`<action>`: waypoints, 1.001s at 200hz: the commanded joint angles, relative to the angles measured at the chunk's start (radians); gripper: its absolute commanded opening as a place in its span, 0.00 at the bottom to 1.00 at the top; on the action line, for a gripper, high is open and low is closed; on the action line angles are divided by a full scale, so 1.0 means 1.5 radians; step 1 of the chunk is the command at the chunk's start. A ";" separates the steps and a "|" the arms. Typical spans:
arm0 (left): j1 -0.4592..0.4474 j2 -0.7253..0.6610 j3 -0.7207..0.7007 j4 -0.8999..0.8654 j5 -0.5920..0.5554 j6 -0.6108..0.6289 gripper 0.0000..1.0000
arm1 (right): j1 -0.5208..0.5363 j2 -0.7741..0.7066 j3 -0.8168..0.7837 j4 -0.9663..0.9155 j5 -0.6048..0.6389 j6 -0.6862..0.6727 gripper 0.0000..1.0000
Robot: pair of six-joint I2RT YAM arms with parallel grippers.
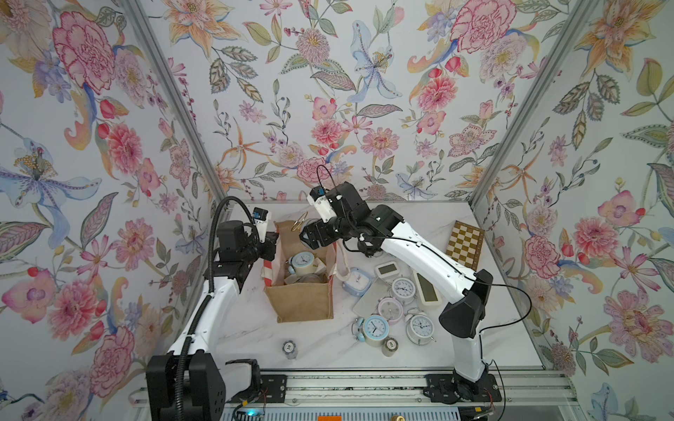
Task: Put the alarm clock into the canvas bag
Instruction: Place the alarm at the canvas bag.
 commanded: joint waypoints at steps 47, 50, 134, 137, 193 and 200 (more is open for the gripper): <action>-0.006 -0.014 -0.010 0.010 0.015 0.000 0.04 | 0.039 0.068 0.021 -0.021 0.198 0.145 0.67; -0.006 -0.014 -0.011 0.010 0.015 0.001 0.04 | 0.040 0.070 0.019 -0.022 0.205 0.149 0.67; -0.005 -0.013 -0.010 0.011 0.020 -0.001 0.04 | 0.048 0.128 0.005 -0.036 0.288 0.309 0.67; -0.006 -0.013 -0.010 0.011 0.021 -0.001 0.04 | 0.048 0.129 0.005 -0.036 0.288 0.318 0.67; -0.005 -0.013 -0.010 0.013 0.025 -0.003 0.04 | 0.048 0.153 -0.012 -0.045 0.293 0.443 0.66; -0.005 -0.014 -0.010 0.012 0.025 -0.003 0.04 | 0.047 0.156 -0.016 -0.046 0.294 0.460 0.66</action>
